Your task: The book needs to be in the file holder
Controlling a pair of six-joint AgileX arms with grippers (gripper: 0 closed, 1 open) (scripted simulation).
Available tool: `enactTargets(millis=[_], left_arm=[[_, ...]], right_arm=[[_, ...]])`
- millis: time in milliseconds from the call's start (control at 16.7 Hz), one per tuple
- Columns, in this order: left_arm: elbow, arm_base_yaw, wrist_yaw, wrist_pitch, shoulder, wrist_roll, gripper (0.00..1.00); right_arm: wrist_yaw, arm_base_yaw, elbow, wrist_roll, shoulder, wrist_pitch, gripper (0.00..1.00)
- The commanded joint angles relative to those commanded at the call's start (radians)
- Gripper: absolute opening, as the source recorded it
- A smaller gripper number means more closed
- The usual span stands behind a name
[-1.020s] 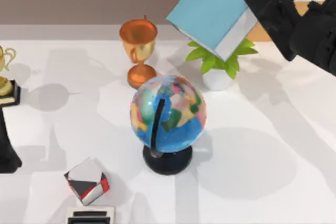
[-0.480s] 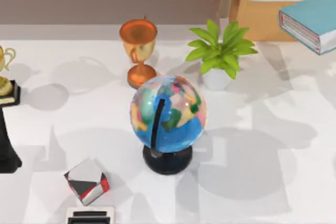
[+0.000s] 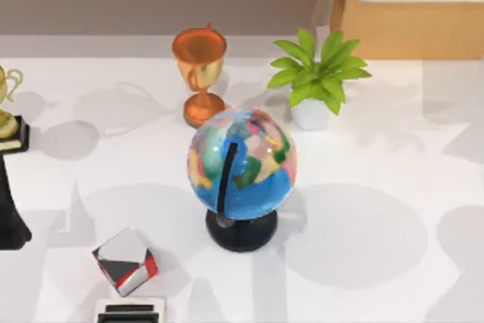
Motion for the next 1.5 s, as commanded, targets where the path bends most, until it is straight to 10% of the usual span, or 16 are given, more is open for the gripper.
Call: enactTargets(millis=[1320, 1500], left_arm=[[0.0, 0.0, 0.0, 0.0, 0.0, 0.0, 1.0], [0.0, 0.0, 0.0, 0.0, 0.0, 0.0, 1.0]], right_arm=[[0.024, -0.001, 0.19, 0.03, 0.22, 0.053, 0.0], [0.024, -0.001, 0.19, 0.03, 0.22, 0.053, 0.23]])
